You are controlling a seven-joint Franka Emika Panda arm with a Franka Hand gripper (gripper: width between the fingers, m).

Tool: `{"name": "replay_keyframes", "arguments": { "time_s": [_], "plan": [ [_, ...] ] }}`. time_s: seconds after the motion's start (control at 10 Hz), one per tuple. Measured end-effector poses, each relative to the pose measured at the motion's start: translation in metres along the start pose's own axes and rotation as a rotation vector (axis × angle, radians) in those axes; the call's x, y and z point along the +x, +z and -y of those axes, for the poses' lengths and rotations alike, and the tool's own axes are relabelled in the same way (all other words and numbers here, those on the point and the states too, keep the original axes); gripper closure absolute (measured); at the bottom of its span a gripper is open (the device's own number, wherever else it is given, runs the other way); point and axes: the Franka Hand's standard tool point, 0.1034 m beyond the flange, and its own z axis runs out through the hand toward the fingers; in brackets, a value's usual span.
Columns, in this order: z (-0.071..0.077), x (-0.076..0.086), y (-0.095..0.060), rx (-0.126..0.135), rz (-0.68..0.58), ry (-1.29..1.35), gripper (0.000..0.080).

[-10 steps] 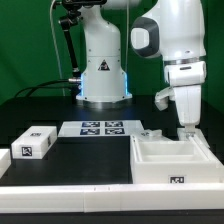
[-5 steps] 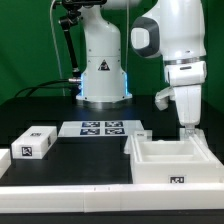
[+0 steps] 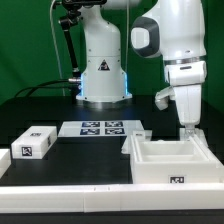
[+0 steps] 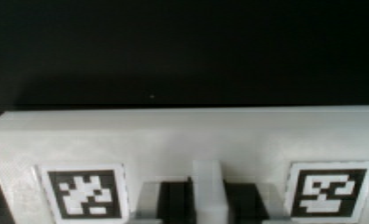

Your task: Assemble cabinet

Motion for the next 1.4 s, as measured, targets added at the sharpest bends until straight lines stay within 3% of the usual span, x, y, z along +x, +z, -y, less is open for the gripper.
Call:
{"name": "replay_keyframes", "arguments": {
  "time_s": [0.5,0.8,1.1,1.4],
  "plan": [
    [-0.024,-0.019,-0.036,-0.023,0.046,-0.046,0.0731],
    [-0.024,-0.021,-0.035,-0.02,0.047,-0.043,0.0731],
    [-0.038,-0.038,-0.037,-0.014,0.07,-0.141,0.0731],
    [-0.044,-0.039,-0.038,-0.008,0.077,-0.134,0.0731]
  ]
}}
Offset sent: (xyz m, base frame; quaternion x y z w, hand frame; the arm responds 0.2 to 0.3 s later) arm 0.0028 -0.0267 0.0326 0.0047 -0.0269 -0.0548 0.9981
